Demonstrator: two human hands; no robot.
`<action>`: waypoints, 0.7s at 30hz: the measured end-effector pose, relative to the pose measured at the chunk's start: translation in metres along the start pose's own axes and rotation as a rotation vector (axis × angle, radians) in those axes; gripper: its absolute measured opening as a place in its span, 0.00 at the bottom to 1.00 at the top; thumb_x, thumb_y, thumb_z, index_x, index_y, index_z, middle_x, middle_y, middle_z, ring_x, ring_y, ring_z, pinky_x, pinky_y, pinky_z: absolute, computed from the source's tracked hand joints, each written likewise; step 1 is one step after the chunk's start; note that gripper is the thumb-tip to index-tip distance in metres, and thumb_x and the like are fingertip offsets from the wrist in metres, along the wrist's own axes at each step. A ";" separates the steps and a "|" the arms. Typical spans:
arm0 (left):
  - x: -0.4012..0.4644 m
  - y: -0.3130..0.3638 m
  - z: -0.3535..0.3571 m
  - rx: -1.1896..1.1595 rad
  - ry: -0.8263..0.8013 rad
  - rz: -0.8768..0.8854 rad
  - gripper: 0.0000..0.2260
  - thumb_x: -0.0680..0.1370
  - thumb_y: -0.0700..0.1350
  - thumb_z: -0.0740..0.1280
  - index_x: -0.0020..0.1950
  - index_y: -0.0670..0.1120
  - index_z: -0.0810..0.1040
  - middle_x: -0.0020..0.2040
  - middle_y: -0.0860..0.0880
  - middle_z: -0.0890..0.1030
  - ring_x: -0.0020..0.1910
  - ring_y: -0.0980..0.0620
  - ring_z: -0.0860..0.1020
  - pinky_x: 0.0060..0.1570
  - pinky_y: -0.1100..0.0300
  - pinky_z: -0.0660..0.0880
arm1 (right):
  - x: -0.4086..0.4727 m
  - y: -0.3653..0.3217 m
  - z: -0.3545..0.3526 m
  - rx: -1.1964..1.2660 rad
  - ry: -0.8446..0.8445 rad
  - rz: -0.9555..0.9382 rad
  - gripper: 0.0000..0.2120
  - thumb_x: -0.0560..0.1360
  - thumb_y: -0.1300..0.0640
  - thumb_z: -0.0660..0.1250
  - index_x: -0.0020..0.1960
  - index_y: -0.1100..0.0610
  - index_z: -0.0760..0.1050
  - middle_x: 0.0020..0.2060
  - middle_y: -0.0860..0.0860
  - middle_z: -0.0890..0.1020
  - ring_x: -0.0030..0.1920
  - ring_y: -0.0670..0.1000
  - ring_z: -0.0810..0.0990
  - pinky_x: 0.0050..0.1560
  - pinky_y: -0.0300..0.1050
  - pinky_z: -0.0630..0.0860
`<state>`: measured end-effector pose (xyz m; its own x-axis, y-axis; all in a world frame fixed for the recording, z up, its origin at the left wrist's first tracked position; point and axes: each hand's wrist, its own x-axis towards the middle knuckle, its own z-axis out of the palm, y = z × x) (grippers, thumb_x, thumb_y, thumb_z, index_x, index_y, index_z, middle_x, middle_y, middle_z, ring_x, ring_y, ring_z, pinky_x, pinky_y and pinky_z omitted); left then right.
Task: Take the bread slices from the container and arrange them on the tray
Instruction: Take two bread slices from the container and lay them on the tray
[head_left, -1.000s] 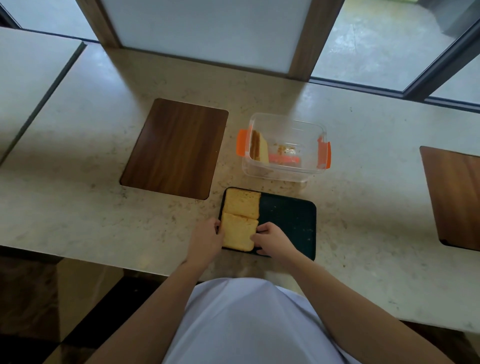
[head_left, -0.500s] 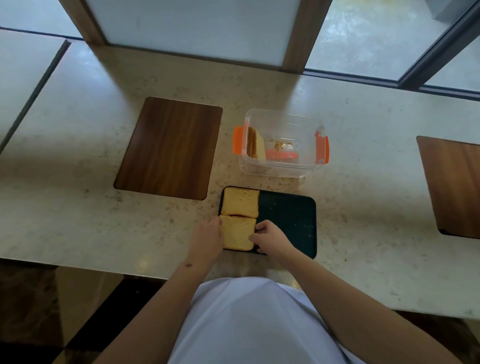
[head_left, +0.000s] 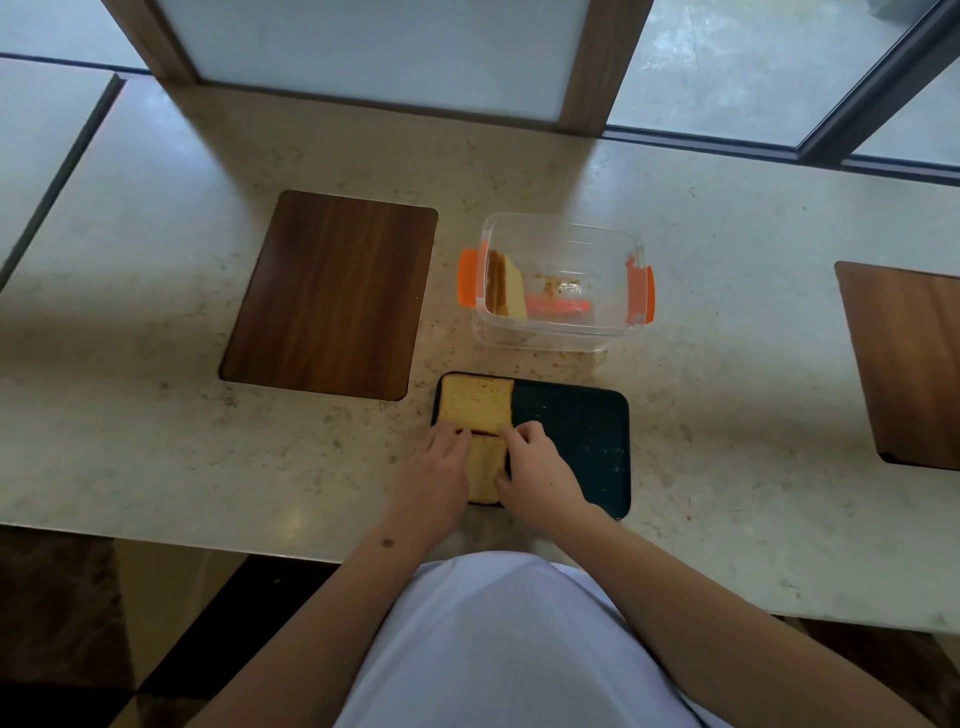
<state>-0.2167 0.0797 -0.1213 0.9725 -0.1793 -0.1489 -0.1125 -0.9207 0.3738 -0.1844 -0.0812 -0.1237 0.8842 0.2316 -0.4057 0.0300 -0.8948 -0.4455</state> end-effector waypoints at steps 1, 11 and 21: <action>0.000 -0.001 0.003 -0.004 -0.047 0.018 0.26 0.78 0.39 0.63 0.76 0.41 0.65 0.76 0.41 0.67 0.76 0.45 0.62 0.73 0.54 0.62 | 0.000 0.000 0.000 -0.065 0.002 -0.038 0.24 0.77 0.56 0.65 0.72 0.52 0.67 0.69 0.54 0.68 0.61 0.55 0.73 0.51 0.49 0.81; 0.000 -0.006 0.017 0.093 -0.225 -0.011 0.29 0.83 0.55 0.53 0.81 0.44 0.49 0.82 0.46 0.51 0.80 0.49 0.47 0.76 0.53 0.45 | 0.000 0.012 0.004 -0.362 -0.081 -0.226 0.34 0.78 0.53 0.66 0.80 0.54 0.57 0.81 0.55 0.58 0.79 0.57 0.56 0.72 0.57 0.64; 0.014 -0.009 0.014 0.123 -0.254 -0.024 0.29 0.84 0.54 0.51 0.81 0.46 0.45 0.82 0.47 0.46 0.80 0.49 0.42 0.77 0.47 0.47 | 0.006 0.018 0.000 -0.417 -0.062 -0.301 0.32 0.81 0.50 0.59 0.82 0.55 0.52 0.82 0.52 0.52 0.81 0.54 0.46 0.77 0.58 0.51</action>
<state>-0.2046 0.0807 -0.1395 0.8944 -0.2242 -0.3870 -0.1293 -0.9579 0.2562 -0.1780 -0.0959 -0.1341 0.7790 0.5131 -0.3604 0.4731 -0.8582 -0.1991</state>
